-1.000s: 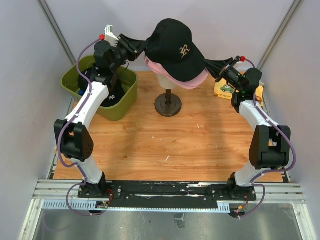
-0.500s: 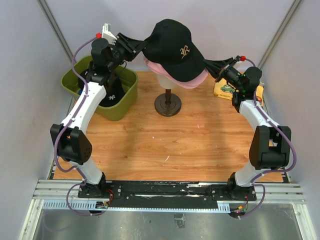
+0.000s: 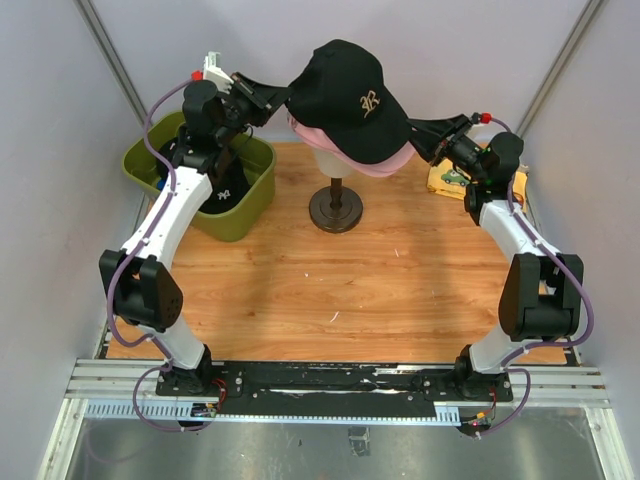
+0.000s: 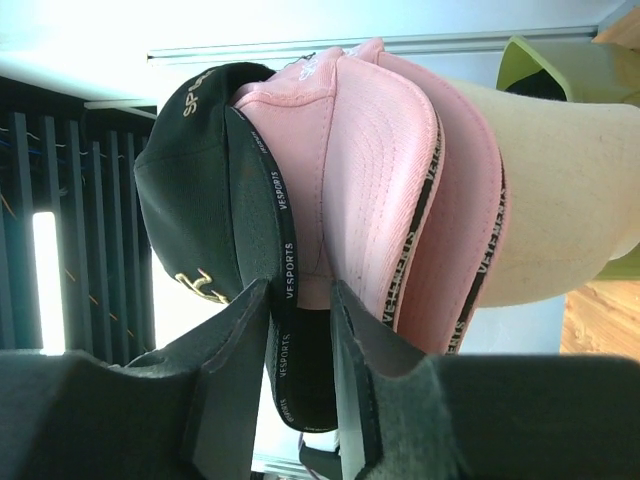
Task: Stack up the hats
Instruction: Stack the hat on the hat.
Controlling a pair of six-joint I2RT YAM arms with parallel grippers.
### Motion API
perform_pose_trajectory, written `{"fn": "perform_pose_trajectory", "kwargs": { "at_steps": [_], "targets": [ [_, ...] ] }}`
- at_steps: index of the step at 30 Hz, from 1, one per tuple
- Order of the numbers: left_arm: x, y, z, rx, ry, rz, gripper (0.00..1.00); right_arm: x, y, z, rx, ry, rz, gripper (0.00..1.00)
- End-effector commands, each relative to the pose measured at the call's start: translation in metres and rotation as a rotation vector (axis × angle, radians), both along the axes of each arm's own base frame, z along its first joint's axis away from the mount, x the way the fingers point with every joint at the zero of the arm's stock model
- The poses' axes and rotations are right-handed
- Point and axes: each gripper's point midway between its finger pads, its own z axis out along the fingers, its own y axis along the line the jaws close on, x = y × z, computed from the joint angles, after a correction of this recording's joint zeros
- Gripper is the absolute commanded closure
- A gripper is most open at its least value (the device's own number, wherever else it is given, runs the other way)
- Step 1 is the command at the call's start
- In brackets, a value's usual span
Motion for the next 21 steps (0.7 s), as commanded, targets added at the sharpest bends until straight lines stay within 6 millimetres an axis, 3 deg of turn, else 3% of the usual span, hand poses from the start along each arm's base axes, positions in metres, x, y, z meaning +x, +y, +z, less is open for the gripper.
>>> {"fn": "perform_pose_trajectory", "kwargs": {
  "at_steps": [1, 21],
  "targets": [
    [-0.009, 0.006, 0.012, -0.005, -0.026, 0.011, 0.99, -0.007, 0.004, 0.017, -0.029, -0.057, 0.002, 0.67],
    [-0.03, 0.002, 0.03, -0.006, -0.056, -0.015, 0.99, -0.033, 0.018, 0.05, -0.079, -0.136, -0.005, 0.6]
  ]
}}
